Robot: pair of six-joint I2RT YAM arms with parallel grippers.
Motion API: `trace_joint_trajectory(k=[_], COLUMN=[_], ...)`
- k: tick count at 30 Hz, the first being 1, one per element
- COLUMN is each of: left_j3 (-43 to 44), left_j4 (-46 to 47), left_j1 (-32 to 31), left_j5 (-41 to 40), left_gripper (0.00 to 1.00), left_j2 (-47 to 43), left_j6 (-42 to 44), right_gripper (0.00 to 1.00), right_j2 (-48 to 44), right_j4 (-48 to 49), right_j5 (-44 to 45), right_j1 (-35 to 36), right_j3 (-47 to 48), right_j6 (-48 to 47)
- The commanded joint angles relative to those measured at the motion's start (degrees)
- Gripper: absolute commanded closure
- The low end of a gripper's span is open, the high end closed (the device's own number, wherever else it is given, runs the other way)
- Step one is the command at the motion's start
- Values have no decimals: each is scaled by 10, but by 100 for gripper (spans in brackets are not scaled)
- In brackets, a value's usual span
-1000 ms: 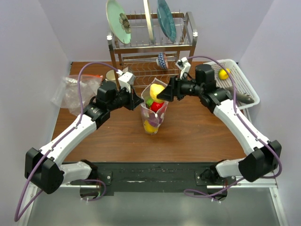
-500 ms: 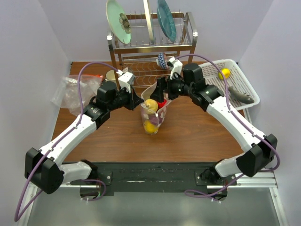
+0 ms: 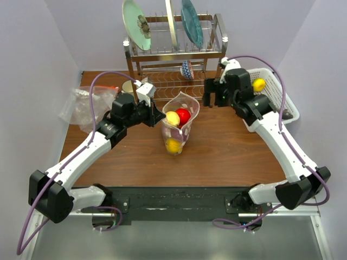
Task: Place the food in the zip-top bag and seal the zipper
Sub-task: Place the fake fruit in the zipper food storage bag, then pick up the fake fruit from the bin.
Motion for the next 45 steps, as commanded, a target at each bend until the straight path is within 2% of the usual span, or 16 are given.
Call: trace_joint_trajectory(k=[1, 12, 16, 24, 32, 35, 39, 45], left_j3=[15, 15, 14, 15, 13, 13, 13, 14], left_j4=[23, 23, 25, 23, 23, 23, 22, 21], left_j1=[5, 5, 5, 5, 5, 5, 5, 6], left_j5=[3, 7, 10, 3, 1, 0, -5, -11], left_gripper=[100, 100, 100, 100, 100, 100, 100, 100], left_j2=[-17, -18, -18, -21, -19, -17, -12, -8], left_j6=[-1, -3, -5, -2, -2, -2, 0, 3], right_gripper=[1, 1, 1, 1, 1, 1, 1, 1], right_j2=[-28, -36, -7, 138, 298, 361, 435, 488], right_j4=[-11, -1, 32, 134, 189, 196, 215, 265], right_j5=[49, 89, 111, 135, 149, 133, 63, 68], right_j1=[-64, -153, -185, -265, -332, -345, -360, -366], right_j3=[-21, -66, -69, -36, 60, 108, 162, 198], right_j6=[1, 16, 22, 33, 69, 84, 96, 121])
